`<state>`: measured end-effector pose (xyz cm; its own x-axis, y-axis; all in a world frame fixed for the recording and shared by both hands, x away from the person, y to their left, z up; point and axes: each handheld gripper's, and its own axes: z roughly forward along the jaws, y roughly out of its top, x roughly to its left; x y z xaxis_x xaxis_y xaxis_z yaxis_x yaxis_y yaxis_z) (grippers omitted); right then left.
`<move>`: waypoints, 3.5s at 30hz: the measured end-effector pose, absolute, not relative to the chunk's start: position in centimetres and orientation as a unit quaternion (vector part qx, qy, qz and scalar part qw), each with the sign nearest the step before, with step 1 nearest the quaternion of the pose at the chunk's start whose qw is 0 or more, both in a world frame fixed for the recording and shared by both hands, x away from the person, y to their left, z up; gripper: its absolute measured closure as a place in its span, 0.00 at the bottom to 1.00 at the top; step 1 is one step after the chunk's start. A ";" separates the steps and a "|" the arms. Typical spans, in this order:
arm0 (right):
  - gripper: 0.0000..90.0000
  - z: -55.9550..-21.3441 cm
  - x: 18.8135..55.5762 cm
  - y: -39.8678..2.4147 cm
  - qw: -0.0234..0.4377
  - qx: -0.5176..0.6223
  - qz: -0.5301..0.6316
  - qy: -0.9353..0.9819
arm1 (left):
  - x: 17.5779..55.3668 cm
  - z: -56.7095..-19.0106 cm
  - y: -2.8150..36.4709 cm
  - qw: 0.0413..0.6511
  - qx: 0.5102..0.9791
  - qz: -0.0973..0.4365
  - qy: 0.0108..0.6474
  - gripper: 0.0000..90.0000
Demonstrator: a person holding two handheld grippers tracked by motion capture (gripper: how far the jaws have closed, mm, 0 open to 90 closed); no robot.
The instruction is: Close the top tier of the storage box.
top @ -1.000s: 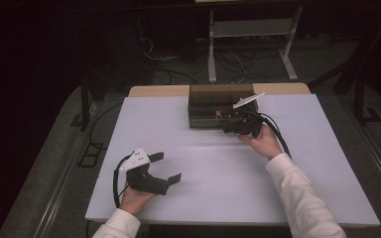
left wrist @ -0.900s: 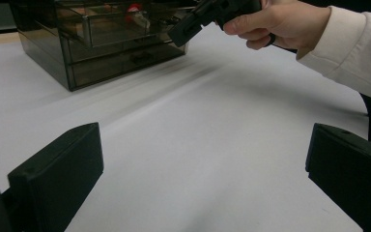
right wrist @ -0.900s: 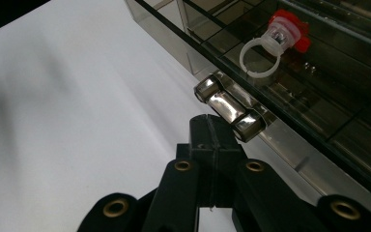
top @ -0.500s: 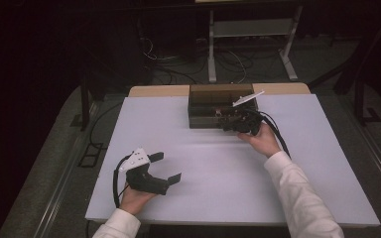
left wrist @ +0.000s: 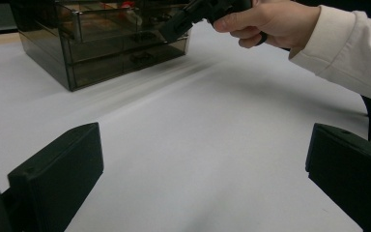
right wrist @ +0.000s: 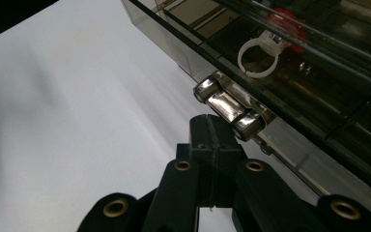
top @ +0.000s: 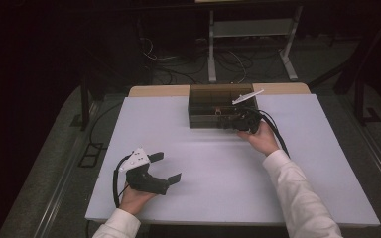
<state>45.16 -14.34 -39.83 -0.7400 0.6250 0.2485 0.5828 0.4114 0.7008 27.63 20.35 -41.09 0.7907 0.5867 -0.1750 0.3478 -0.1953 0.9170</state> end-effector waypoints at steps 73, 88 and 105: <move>0.55 -37.0 42.1 -17.3 0.039 0.355 0.461 0.812 | 27.1 -41.1 20.3 0.557 0.765 0.107 0.306 0.00; 0.31 -36.6 39.1 -19.5 0.066 0.355 0.458 0.812 | 27.2 -41.0 20.3 0.559 0.763 0.106 0.306 0.00; 0.01 -38.0 36.5 -21.8 0.083 0.390 0.449 0.800 | 27.4 -41.1 20.2 0.559 0.764 0.105 0.306 0.00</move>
